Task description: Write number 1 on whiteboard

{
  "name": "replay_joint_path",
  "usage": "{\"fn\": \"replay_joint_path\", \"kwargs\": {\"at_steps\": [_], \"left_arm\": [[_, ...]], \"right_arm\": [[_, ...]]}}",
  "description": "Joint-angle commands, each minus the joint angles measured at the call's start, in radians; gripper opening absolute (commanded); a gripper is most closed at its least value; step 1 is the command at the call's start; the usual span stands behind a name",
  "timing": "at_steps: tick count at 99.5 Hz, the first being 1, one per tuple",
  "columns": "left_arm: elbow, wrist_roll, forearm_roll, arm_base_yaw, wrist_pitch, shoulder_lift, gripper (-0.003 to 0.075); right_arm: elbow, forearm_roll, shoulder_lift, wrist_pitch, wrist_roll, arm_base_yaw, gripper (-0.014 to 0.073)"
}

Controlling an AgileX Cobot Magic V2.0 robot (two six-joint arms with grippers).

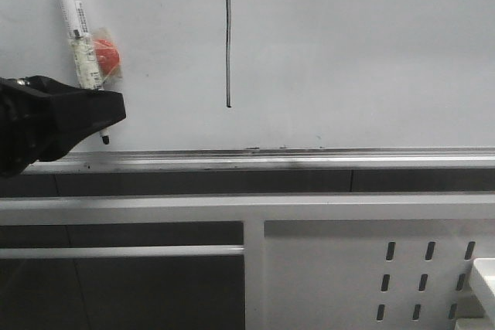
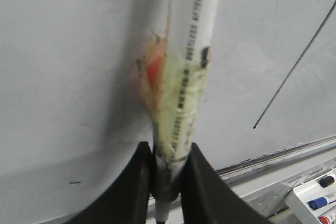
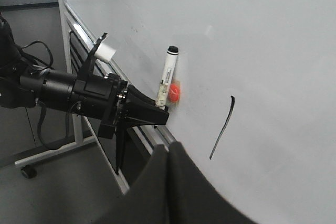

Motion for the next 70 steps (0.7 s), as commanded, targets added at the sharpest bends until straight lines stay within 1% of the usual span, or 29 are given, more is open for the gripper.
{"fn": "replay_joint_path", "kwargs": {"at_steps": [1,12,17,24,34,41,54,70], "left_arm": [[-0.021,-0.006,-0.056,-0.005,-0.210,-0.018,-0.0019],[-0.021,-0.006,-0.061,-0.005,-0.210,-0.018,-0.0013],[-0.021,-0.006,-0.061,-0.005,-0.210,-0.018,0.0011],[-0.021,-0.006,-0.061,-0.005,-0.210,-0.018,0.0090],[-0.021,-0.006,-0.061,-0.005,-0.210,-0.018,0.0257],[-0.021,-0.006,-0.061,-0.005,-0.210,-0.018,0.0322],[-0.021,-0.006,-0.043,-0.005,-0.210,-0.018,0.0326],[-0.007,-0.006,0.027,-0.005,-0.210,-0.031,0.0326]], "right_arm": [[-0.023,0.010,-0.006,-0.079,0.000,-0.005,-0.0069],[-0.023,0.010,-0.006,-0.079,0.000,-0.005,-0.0069],[-0.023,0.010,-0.006,-0.079,0.000,-0.005,-0.0069],[-0.023,0.010,-0.006,-0.079,0.000,-0.005,-0.0069],[-0.023,0.010,-0.006,-0.077,0.000,-0.005,-0.0069],[-0.023,0.010,-0.006,-0.071,0.000,-0.005,-0.0069],[-0.023,0.010,-0.006,-0.066,0.000,-0.005,-0.0069],[-0.023,0.010,-0.007,-0.062,0.000,-0.005,-0.0069]]}}
